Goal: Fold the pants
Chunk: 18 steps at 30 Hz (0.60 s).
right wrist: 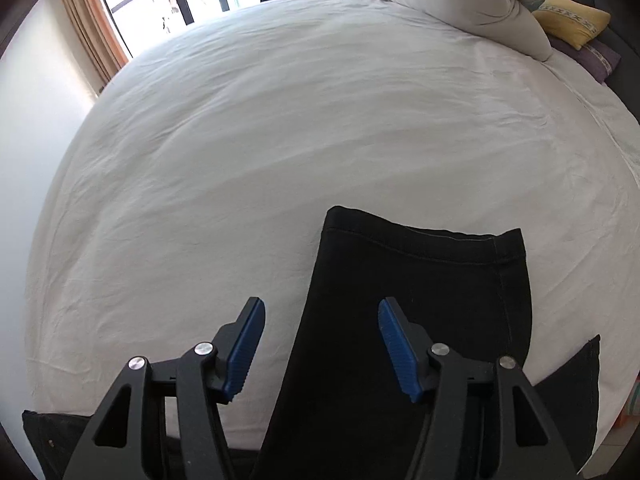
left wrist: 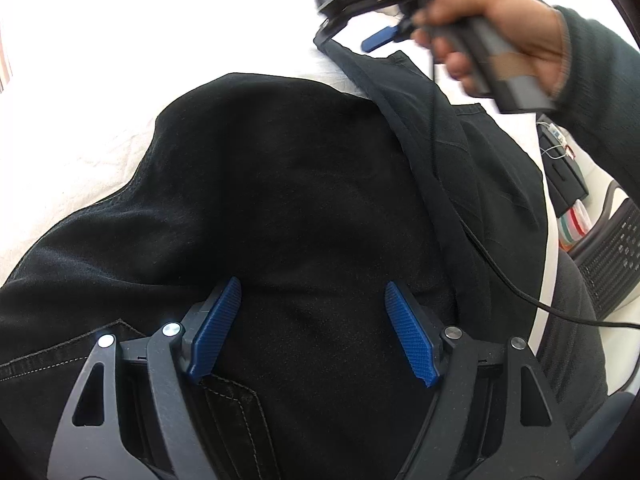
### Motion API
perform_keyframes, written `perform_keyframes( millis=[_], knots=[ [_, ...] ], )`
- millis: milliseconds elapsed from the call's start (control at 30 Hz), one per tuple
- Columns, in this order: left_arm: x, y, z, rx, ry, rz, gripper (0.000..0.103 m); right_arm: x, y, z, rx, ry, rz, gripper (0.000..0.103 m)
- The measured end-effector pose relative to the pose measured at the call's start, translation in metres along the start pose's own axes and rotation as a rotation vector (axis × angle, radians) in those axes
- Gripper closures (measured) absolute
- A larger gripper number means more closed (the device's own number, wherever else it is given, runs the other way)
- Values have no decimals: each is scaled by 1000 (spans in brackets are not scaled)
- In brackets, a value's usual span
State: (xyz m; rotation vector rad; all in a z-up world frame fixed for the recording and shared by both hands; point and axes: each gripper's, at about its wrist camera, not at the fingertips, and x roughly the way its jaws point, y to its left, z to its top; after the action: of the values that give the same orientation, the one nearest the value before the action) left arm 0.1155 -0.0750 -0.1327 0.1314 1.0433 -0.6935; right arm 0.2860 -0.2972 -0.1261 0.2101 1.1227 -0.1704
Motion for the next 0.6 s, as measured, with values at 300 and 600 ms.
perform_keyframes(
  millis=[300, 600],
  knots=[
    [3, -4, -1, 8, -2, 7, 29, 47, -14, 19, 23, 63, -67, 68],
    [9, -11, -1, 13, 0, 23, 29, 7, -39, 18, 37, -20, 11, 98]
  ],
)
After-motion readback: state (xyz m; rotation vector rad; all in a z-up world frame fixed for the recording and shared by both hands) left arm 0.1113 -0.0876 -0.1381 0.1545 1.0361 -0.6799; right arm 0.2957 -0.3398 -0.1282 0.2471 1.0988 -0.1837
